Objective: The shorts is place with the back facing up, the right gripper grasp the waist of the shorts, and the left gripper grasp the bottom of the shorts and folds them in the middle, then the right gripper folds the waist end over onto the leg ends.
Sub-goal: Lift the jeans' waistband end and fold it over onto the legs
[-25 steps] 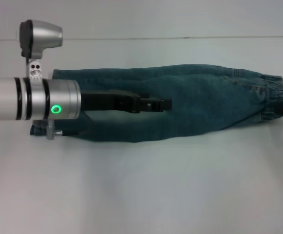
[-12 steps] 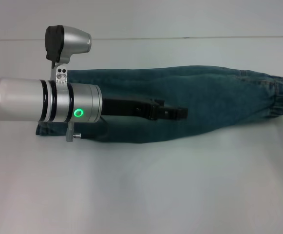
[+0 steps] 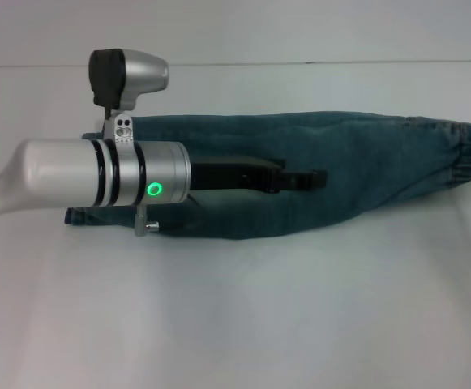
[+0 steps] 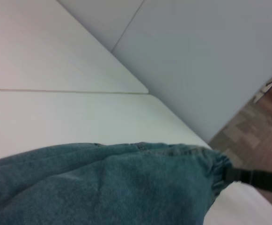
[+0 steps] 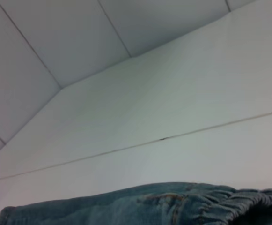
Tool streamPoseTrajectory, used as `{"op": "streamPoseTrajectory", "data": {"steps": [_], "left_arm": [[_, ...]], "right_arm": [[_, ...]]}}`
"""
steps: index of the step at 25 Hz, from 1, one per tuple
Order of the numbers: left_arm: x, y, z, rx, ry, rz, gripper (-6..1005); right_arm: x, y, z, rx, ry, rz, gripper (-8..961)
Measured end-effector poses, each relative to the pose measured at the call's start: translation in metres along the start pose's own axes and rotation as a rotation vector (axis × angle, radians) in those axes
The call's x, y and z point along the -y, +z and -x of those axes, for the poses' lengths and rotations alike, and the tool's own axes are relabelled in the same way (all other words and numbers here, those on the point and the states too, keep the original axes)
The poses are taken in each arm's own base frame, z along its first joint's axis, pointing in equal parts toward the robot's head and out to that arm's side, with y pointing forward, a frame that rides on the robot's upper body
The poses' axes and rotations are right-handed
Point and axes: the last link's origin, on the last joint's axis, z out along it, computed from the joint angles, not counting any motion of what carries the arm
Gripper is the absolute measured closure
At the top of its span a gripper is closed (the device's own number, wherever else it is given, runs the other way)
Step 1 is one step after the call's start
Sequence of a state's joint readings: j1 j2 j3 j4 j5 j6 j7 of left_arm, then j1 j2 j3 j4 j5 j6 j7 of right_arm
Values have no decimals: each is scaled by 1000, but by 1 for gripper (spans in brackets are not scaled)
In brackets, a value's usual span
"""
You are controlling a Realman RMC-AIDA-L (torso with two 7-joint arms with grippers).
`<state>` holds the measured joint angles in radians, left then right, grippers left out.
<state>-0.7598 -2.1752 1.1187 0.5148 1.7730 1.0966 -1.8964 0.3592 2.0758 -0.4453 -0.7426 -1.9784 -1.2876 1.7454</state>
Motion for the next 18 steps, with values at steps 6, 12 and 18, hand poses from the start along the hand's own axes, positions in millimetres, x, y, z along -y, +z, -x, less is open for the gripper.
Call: {"op": "streamPoseTrajectory", "data": {"steps": [6,12,18], "left_arm": [[-2,9,-3,-3,17,-22,126],[5,25,-2,15,21,-122,171],[4,40,-4,38,62,-179,404]], "right_arm": [[-7,2,8,0,-15,27,893],[-8,-3,14,8,-26,26,890],[-12,-6,22,13,-35,43,888]]}}
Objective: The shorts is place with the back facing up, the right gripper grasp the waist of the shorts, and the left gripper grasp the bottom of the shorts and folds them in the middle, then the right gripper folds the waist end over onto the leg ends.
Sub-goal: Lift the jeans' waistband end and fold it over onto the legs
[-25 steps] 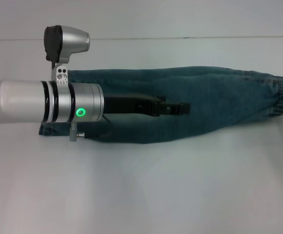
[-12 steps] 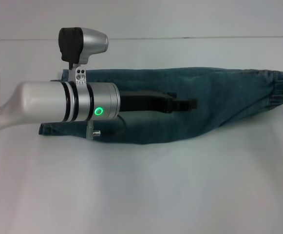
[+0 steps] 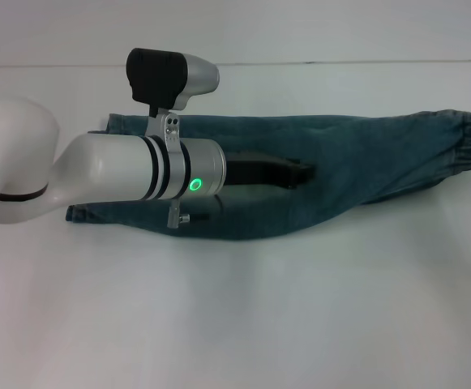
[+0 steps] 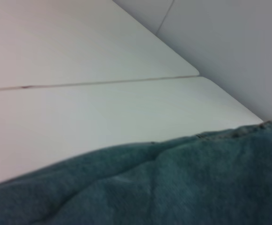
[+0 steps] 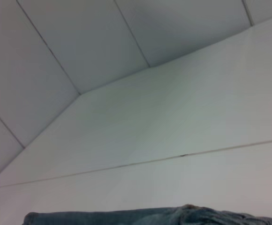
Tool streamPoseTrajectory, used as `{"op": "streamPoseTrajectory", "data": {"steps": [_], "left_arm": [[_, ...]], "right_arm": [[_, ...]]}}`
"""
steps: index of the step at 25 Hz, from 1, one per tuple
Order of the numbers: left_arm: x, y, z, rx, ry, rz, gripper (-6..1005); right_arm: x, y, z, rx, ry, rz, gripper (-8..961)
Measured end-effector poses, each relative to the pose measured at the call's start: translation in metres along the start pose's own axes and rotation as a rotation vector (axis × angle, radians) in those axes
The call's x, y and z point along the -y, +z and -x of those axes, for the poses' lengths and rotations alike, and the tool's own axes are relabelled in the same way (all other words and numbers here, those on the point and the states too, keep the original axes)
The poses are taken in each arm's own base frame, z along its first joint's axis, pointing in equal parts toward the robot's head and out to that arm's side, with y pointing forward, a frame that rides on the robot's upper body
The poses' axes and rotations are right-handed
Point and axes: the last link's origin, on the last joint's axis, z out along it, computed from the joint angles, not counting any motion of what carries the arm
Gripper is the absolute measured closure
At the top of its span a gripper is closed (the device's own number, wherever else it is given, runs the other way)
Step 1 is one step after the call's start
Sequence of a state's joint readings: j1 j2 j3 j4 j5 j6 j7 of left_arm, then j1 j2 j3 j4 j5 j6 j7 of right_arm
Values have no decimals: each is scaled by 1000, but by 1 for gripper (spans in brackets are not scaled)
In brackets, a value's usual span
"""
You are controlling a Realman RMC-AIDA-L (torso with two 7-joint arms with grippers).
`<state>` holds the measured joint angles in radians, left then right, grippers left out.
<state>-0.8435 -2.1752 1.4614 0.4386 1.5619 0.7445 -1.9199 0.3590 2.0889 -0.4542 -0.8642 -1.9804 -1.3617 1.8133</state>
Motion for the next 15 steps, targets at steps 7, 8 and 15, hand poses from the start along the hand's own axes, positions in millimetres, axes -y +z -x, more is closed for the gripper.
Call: {"op": "streamPoseTrajectory", "data": {"steps": [7,8,15], "left_arm": [[6,4,-9,-35,11,-77,857],[7,5,-9,-38,13,-90,886],[-1,18,-3,-10,62,-145,1003]], "right_arm": [[-6,-4,11,7,-17,25,884],[-7,-5,13,8,-21,26,884],[-10,-13,25,24,-39,28,881]]}}
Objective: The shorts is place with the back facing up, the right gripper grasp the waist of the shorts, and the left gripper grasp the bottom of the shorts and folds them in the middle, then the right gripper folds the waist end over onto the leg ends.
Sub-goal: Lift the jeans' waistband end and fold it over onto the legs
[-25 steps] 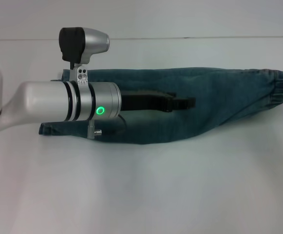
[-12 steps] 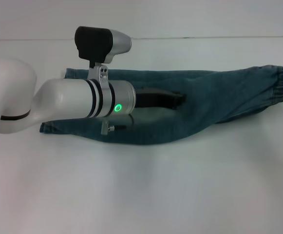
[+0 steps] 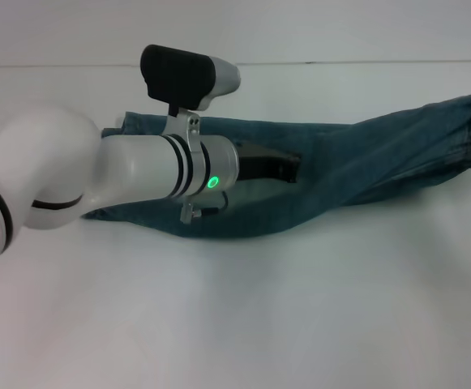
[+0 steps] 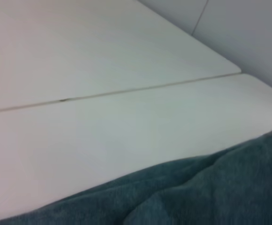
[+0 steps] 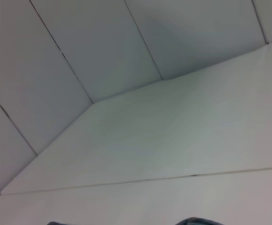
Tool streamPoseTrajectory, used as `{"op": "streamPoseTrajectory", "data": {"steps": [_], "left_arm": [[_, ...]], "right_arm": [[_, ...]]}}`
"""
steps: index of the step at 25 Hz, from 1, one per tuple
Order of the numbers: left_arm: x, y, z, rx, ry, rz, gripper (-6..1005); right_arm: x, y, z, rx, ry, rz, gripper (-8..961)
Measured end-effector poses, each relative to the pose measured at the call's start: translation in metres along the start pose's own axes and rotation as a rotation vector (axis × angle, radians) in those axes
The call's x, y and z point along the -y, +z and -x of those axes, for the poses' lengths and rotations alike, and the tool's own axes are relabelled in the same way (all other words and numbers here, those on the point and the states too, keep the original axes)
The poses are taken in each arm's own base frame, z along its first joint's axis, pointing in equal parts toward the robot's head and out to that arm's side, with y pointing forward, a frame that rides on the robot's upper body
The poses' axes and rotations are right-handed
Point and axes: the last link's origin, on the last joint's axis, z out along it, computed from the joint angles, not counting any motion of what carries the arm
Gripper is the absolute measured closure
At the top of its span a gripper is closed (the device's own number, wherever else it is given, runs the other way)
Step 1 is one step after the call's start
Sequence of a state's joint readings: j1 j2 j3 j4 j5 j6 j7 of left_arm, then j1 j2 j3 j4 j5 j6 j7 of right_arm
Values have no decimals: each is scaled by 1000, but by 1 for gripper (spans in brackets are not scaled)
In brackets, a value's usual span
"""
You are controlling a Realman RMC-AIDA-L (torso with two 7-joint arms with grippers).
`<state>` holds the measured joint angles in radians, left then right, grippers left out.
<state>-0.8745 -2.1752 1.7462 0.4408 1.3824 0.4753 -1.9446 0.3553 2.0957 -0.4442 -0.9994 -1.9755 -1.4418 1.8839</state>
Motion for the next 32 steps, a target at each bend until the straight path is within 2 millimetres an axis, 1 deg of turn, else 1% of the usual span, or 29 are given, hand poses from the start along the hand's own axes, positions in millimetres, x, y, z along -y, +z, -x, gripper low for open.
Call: {"op": "streamPoseTrajectory", "data": {"steps": [8,13,20,24,26,27,28,32], "left_arm": [[-9,3,5,31,29,19,998],[-17,6,12,74,56,43,998],[-29,5,20,124,72,117,997],[-34,5,25,148,82,146,998],[-36,4,28,160,87,161,999],[-39,4,30,173,93,178,999],[-39,4,30,173,93,178,999],[-44,3,34,192,100,209,997]], "right_arm": [[-10,-5,27,31,-44,18,877],[-19,-2,44,31,-78,35,875],[-39,14,71,12,-138,76,871],[-52,27,83,-14,-168,103,869],[-58,33,87,-28,-182,121,868],[-65,40,91,-40,-195,141,868],[-65,40,91,-40,-195,141,868],[-79,54,99,-61,-226,183,866]]}}
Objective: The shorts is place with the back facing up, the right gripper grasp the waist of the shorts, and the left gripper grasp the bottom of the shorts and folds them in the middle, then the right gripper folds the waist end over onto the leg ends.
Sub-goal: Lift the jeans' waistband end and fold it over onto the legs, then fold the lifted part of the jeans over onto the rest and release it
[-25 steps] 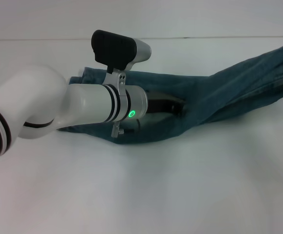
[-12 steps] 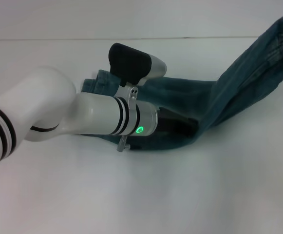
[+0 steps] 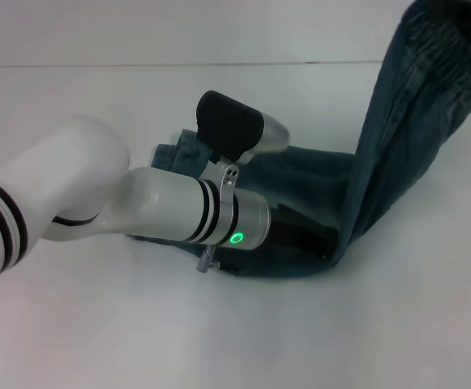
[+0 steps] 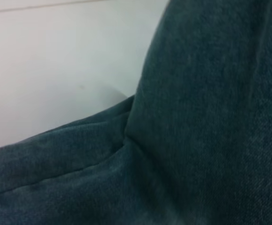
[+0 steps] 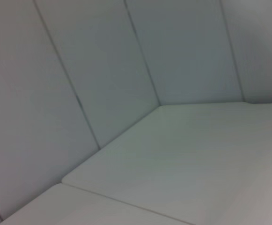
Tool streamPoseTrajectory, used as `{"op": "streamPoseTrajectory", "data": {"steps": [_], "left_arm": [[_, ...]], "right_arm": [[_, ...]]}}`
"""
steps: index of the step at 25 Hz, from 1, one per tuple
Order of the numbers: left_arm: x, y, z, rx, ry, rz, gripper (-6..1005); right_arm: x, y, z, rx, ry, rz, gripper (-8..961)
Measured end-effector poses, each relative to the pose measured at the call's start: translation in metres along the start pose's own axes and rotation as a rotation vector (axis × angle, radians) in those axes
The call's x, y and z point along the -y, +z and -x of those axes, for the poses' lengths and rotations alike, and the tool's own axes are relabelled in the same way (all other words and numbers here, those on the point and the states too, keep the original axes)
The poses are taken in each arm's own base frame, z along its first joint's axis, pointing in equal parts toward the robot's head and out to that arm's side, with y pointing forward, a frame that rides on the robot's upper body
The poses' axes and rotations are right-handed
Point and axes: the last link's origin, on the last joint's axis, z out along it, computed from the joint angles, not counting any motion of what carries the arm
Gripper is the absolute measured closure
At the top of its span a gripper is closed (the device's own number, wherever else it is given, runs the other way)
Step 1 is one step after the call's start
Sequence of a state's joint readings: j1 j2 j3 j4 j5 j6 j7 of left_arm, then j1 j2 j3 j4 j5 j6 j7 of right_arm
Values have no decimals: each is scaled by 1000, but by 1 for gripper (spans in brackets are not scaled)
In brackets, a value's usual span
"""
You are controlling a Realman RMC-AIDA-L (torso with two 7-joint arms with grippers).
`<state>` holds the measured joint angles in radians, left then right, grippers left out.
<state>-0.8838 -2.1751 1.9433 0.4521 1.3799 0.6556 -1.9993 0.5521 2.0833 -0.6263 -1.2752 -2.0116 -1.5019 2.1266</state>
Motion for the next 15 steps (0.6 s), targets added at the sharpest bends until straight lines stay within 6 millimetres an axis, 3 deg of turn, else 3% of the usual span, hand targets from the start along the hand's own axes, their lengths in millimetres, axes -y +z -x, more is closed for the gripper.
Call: {"op": "streamPoseTrajectory", "data": {"steps": [6,11,15], "left_arm": [[10,-6,0,-61,-59,-35,998],[48,-23,1,-172,-158,-205,998],[82,-48,6,-282,-226,-361,876]], "right_arm": [[-11,20,10,-39,-39,42,863],[-19,31,8,-70,-45,69,861],[-25,44,2,-102,-41,94,859]]}}
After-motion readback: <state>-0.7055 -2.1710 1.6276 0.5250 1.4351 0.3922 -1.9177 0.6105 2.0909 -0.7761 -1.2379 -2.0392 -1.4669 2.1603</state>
